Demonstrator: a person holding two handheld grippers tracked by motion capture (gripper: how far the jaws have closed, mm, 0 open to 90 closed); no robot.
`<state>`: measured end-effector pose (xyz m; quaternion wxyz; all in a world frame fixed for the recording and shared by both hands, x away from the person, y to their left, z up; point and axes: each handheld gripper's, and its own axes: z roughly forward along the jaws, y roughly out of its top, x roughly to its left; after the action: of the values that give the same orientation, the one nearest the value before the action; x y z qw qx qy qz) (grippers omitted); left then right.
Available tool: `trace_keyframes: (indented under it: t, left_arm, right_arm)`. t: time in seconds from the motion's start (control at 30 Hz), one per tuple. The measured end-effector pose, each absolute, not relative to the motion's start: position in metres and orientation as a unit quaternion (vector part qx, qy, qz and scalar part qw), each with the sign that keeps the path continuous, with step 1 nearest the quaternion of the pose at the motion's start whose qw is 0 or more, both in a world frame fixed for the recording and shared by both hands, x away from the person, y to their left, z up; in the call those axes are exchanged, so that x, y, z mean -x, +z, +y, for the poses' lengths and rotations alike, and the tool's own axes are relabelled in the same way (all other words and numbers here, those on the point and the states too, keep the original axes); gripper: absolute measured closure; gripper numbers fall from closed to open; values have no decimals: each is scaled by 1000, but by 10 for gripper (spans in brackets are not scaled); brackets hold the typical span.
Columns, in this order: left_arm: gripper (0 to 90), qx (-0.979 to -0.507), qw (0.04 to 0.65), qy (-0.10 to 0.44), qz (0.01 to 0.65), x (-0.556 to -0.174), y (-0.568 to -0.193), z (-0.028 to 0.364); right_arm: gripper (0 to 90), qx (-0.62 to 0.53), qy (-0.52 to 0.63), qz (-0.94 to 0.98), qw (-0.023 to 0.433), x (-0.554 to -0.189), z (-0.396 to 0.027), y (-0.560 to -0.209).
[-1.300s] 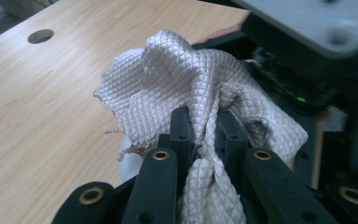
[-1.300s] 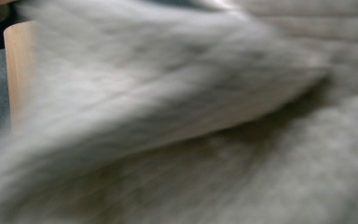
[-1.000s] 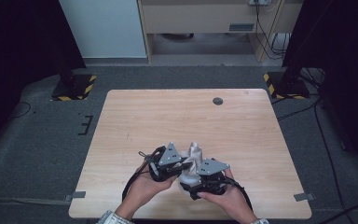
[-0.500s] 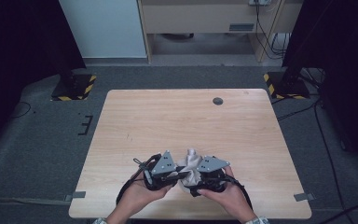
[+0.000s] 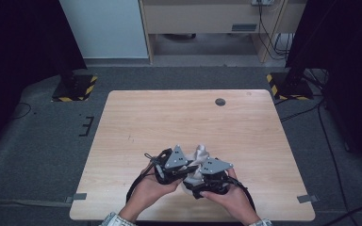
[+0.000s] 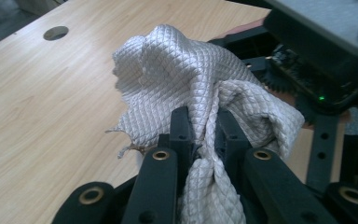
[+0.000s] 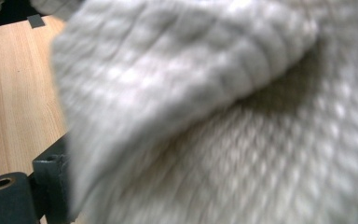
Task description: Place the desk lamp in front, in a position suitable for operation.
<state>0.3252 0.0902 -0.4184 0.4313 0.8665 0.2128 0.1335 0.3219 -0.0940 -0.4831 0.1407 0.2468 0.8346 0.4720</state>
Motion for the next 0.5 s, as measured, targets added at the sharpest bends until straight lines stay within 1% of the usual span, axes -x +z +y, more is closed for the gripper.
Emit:
trace_keyframes:
  t: [0.2, 0.5]
  left_arm:
    - [791, -857, 434, 143, 239, -331, -419, 109]
    - [792, -853, 432, 148, 253, -329, -425, 128]
  right_arm:
    - [88, -247, 473, 834, 139, -322, -95, -483]
    - [88, -255, 470, 833, 144, -325, -101, -483]
